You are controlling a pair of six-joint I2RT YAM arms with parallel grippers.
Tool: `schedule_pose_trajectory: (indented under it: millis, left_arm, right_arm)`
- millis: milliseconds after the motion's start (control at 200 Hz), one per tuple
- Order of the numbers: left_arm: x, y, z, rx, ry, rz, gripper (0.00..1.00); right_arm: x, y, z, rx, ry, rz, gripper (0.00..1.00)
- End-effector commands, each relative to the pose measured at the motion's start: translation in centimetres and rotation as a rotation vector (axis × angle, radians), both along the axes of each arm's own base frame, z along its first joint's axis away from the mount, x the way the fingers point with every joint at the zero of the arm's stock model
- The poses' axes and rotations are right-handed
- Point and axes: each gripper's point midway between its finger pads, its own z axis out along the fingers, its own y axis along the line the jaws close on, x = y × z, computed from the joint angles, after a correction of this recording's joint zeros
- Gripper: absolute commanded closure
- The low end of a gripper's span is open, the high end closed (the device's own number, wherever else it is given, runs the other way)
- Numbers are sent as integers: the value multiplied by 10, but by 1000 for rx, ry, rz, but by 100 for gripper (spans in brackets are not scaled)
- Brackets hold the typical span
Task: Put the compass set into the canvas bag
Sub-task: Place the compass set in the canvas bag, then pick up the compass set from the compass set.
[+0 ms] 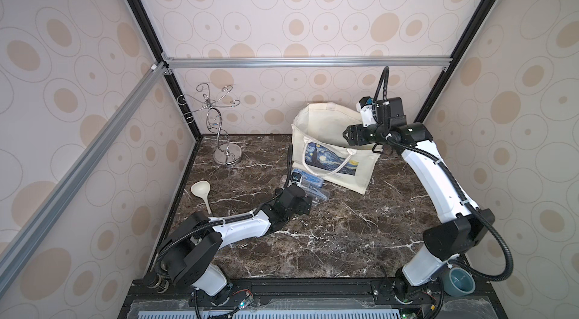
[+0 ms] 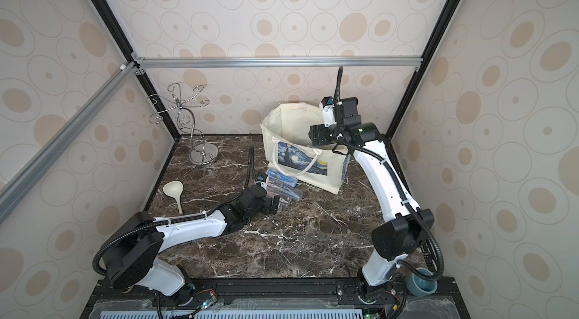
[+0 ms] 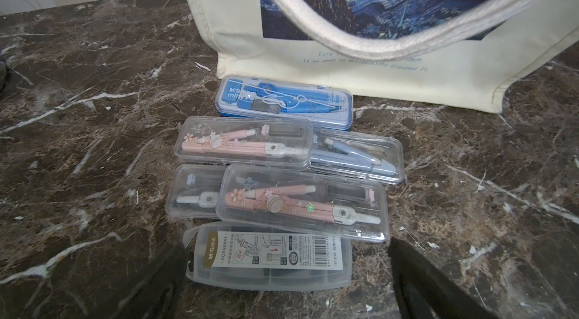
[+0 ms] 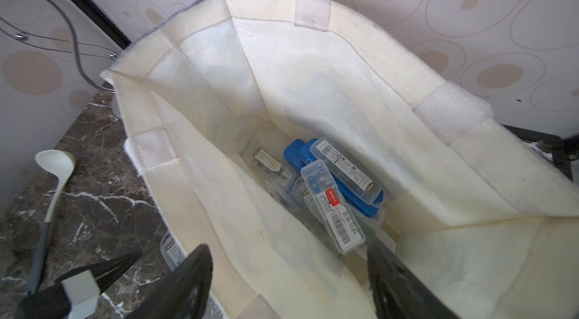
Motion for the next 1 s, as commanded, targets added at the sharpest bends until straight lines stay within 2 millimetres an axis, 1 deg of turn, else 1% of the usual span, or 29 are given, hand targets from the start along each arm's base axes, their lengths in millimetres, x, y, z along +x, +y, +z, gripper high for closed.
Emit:
schedule_pose_trajectory:
  millis: [0,110,225,290,390,415,435,520,660,775,850,910,990]
  left_arm:
    - [9,4,9,-26,-9,50,0]
    - [10,6,12,-57,-16,59,0]
    - [11,12,15,-102,-26,73,0]
    - [11,17,15,-132,-23,86,0]
    - [12,27,14,-190,-13,112,0]
    - [11,31,12,-197,-6,121,0]
    - [14,31,18,-227,-24,125,0]
    - [13,40,18,-264,-28,145,0]
    - [11,55,22,-301,-46,178,0]
    - [8,69,23,-326,-66,210,0]
    - [7,76,24,-346,-76,224,0]
    - [8,80,25,-352,-80,232,0]
    - [7,82,27,-357,-85,236,0]
  right_arm:
    - [-15,12,21,77,-79,68,20]
    - [-38,22,32,136,-121,155,21]
    - [-64,36,35,204,-132,269,21]
    - [-78,47,33,225,-127,341,21]
    - [-97,68,20,198,-109,436,22]
    - [-101,74,15,186,-101,461,22]
    - [-105,78,10,176,-92,480,22]
    - [-118,98,-13,126,-49,559,22]
    - [-131,124,-60,33,43,638,22]
    - [-132,139,-97,-19,120,658,22]
    - [-130,145,-119,-45,159,654,22]
    - [-126,148,-136,-60,181,643,21]
    - [-117,146,-158,-97,205,604,20]
